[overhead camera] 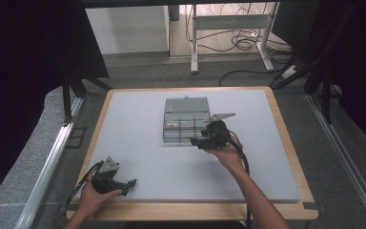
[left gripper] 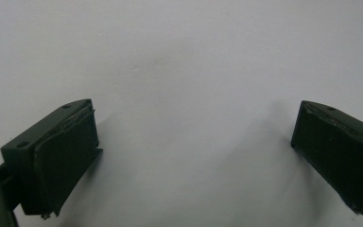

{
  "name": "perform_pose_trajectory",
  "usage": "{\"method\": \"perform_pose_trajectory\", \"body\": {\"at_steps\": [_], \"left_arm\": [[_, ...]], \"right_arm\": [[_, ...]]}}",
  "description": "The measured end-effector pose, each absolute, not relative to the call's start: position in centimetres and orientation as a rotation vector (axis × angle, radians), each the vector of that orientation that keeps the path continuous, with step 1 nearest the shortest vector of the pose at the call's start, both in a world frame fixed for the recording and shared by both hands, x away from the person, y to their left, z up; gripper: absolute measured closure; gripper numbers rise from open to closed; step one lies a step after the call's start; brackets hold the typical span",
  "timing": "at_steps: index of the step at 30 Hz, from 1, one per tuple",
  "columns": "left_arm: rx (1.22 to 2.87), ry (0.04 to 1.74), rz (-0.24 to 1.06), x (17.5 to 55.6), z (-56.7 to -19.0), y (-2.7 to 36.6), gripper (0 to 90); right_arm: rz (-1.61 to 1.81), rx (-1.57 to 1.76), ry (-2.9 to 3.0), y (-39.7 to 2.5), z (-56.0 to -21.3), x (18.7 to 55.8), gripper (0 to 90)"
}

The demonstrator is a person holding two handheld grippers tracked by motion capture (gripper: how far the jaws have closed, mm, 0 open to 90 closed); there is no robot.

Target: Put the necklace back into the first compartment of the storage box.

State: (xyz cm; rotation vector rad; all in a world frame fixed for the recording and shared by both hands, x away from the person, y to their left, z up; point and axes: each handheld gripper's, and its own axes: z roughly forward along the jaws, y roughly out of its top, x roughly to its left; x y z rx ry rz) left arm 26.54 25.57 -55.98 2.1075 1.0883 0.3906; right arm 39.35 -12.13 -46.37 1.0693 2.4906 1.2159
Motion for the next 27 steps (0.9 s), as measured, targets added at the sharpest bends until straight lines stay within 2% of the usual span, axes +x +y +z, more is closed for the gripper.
{"method": "perform_pose_trajectory", "body": {"at_steps": [9, 14, 27], "left_arm": [[2.107, 1.088, 0.390, 26.6, -56.0, 25.6, 1.4], [2.107, 1.088, 0.391, 26.6, -56.0, 25.6, 1.4], [2.111, 1.086, 0.385, 26.7, -56.0, 25.6, 0.9]], "right_arm": [[1.271, 1.114, 2.413, -18.6, -48.0, 34.7, 33.1], [1.240, 1.142, 2.403, -21.1, -49.0, 33.5, 30.7], [1.188, 1.168, 2.375, -21.9, -49.9, 33.7, 26.6]]}}
